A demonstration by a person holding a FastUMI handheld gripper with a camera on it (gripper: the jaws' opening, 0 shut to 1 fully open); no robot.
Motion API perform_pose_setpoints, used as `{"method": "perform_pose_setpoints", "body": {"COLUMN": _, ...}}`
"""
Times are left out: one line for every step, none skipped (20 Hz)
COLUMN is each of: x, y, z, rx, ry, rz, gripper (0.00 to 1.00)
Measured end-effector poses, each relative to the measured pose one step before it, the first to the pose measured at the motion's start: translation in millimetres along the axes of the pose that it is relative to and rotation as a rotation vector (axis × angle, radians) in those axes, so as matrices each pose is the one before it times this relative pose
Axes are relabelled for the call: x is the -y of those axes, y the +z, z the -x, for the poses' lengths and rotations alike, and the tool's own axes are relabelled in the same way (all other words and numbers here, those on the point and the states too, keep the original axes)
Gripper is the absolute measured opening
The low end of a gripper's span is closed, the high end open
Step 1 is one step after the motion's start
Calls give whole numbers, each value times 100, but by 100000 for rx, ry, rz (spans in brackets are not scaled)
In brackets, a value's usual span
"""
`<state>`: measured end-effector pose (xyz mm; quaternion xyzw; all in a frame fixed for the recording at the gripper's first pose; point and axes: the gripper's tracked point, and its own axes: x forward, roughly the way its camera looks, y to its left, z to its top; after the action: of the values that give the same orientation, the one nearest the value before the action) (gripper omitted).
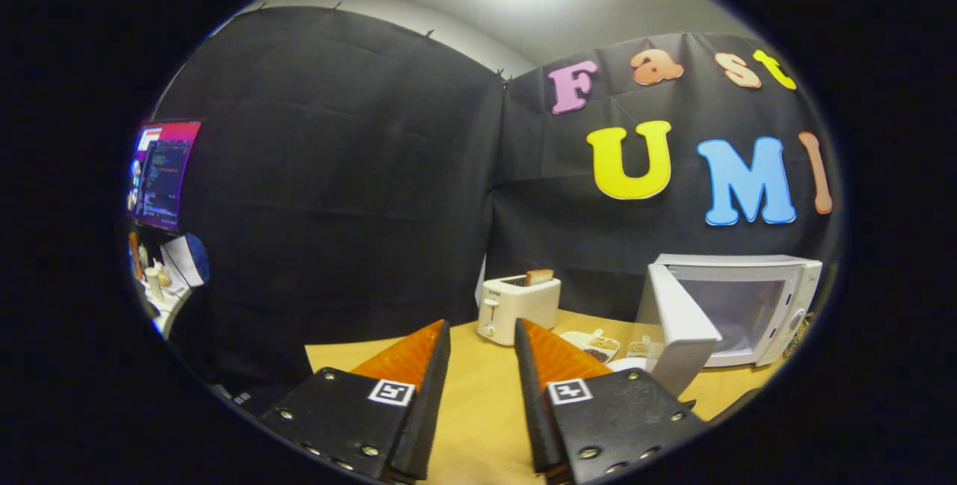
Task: Open the microwave, put the food inside, and close the microwave door.
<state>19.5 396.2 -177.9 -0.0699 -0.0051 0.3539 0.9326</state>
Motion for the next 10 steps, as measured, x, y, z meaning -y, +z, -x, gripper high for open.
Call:
{"method": "perform_pose_setpoints", "body": {"x": -477, "y": -1234, "z": -277, "rx": -885, "ry": 591, "rz": 60, "gripper": 41}}
{"method": "perform_pose_setpoints", "body": {"x": -400, "y": -907, "z": -141, "rx": -1140, "ry": 1517, "rz": -921, "gripper": 33}}
{"method": "perform_pose_setpoints", "body": {"x": -421, "y": -709, "z": -423, "rx": -1099, "ry": 1929, "rz": -614, "gripper": 31}}
{"method": "perform_pose_setpoints", "body": {"x": 144, "y": -734, "z": -640, "rx": -1269, "ry": -238, "rz": 1095, "gripper": 30}}
{"method": "perform_pose_setpoints", "body": {"x": 1102, "y": -163, "z": 127, "rx": -40, "ry": -3837, "rz": 2404, "gripper": 21}}
{"method": "perform_pose_setpoints", "body": {"x": 816, "y": -82, "z": -429, "rx": 355, "ry": -1995, "rz": 1241, "gripper": 12}}
{"method": "perform_pose_setpoints", "body": {"x": 507, "y": -453, "z": -68, "rx": 10, "ry": -1509, "rz": -404, "gripper": 12}}
{"method": "perform_pose_setpoints", "body": {"x": 387, "y": -918, "z": -19, "rx": -790, "ry": -1755, "rz": -439, "gripper": 12}}
{"method": "perform_pose_setpoints", "body": {"x": 821, "y": -518, "z": 102, "rx": -611, "ry": -2076, "rz": -806, "gripper": 12}}
{"method": "perform_pose_setpoints", "body": {"x": 505, "y": 28, "z": 416, "rx": 213, "ry": 0, "rz": -1147, "gripper": 12}}
